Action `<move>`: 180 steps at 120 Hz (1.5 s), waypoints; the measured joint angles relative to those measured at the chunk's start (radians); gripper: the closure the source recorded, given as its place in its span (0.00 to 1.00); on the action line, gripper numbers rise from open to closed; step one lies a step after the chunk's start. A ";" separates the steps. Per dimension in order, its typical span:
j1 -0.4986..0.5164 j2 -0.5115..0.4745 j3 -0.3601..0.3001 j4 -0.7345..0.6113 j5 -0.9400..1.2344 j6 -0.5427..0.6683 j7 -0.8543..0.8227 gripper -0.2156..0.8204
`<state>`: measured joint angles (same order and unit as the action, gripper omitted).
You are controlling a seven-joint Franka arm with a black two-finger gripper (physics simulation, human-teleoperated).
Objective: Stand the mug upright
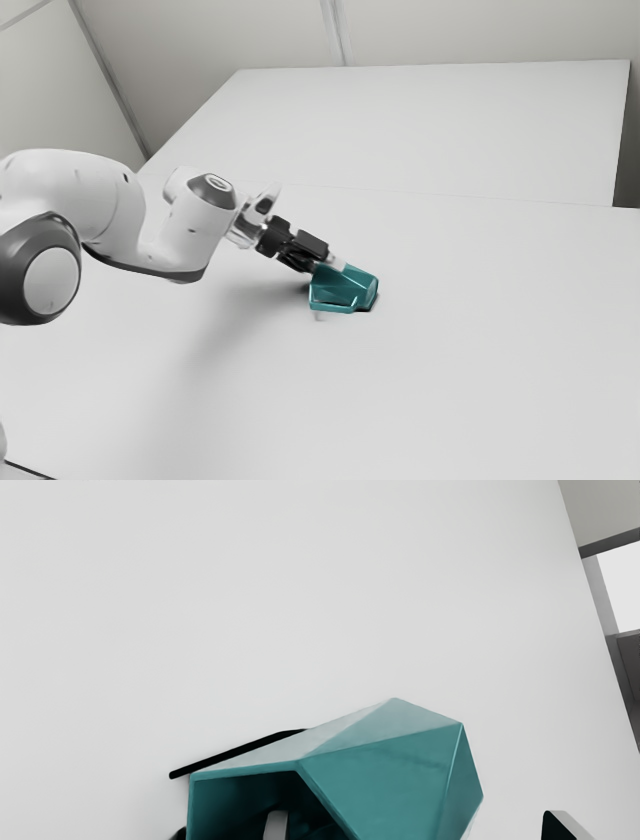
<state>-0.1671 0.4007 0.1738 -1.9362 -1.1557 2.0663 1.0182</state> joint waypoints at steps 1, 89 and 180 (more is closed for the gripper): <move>0.000 0.000 -0.001 0.000 0.000 0.000 0.001 0.28; 0.000 -0.028 -0.019 0.037 0.006 0.005 0.051 0.91; -0.018 -0.158 -0.009 0.057 0.539 0.039 -0.148 0.96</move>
<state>-0.1847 0.2422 0.1652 -1.8796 -0.6163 2.1048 0.8697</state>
